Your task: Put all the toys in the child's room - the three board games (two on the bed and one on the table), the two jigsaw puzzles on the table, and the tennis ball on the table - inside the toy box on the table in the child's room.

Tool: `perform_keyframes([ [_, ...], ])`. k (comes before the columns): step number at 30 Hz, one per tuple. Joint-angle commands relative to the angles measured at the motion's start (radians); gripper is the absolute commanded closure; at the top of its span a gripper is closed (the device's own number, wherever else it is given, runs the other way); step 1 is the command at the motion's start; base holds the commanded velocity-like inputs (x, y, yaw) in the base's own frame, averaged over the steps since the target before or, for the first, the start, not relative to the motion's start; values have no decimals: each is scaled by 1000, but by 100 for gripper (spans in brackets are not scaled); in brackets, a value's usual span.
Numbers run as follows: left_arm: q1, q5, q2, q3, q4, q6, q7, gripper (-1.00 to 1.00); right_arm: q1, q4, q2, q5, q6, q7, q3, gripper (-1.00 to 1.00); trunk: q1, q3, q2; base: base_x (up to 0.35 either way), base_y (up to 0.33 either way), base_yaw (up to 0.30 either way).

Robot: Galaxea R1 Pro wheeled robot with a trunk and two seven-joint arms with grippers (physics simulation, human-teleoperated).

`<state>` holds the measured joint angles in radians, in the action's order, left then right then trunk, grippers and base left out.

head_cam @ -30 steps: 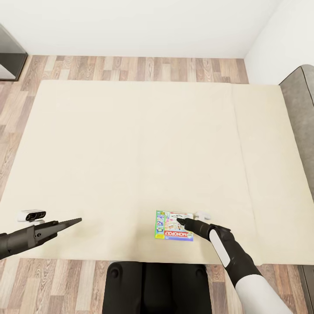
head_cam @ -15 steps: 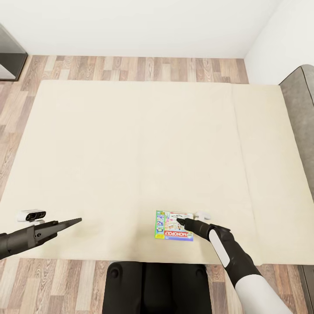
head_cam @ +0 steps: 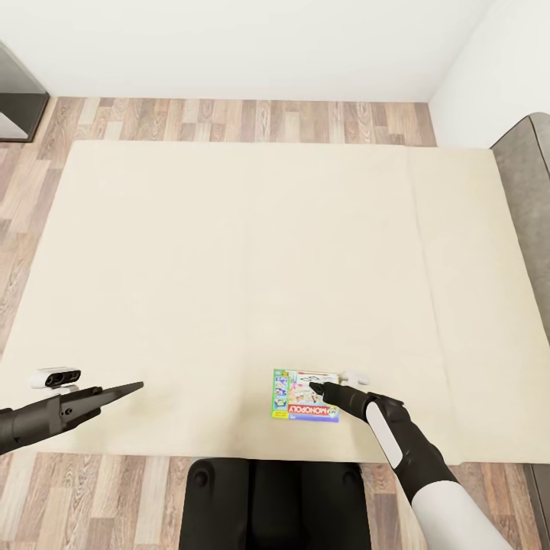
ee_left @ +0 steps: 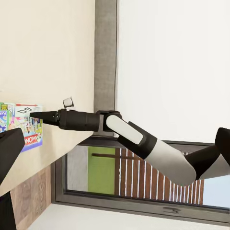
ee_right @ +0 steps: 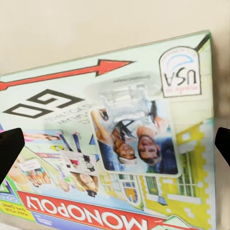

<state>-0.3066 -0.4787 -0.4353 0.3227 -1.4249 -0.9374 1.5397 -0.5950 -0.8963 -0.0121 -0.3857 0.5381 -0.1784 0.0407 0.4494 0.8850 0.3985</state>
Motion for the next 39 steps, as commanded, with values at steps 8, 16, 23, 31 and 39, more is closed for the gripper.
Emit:
perform_keyframes([
  [8, 0, 0, 0, 0, 0, -11, 3, -100, 0, -1, 0, -1, 5, -1, -1, -100, 1, 1, 2, 0, 38, 0],
  [16, 0, 0, 0, 0, 0, -11, 3, -100, 0, -1, 0, -1, 5, -1, -1, -100, 1, 1, 2, 0, 34, 0],
  [23, 0, 0, 0, 1, 0, -11, 3, -100, 0, -1, 0, -1, 5, -1, -1, -100, 1, 1, 2, 0, 66, 0],
  [31, 0, 0, 0, 1, 0, -11, 3, -100, 0, -1, 0, -1, 5, -1, -1, -100, 1, 1, 2, 0, 62, 0],
  [39, 0, 0, 0, 1, 0, -11, 3, -100, 0, -1, 0, -1, 5, -1, -1, -100, 1, 1, 2, 0, 61, 0],
])
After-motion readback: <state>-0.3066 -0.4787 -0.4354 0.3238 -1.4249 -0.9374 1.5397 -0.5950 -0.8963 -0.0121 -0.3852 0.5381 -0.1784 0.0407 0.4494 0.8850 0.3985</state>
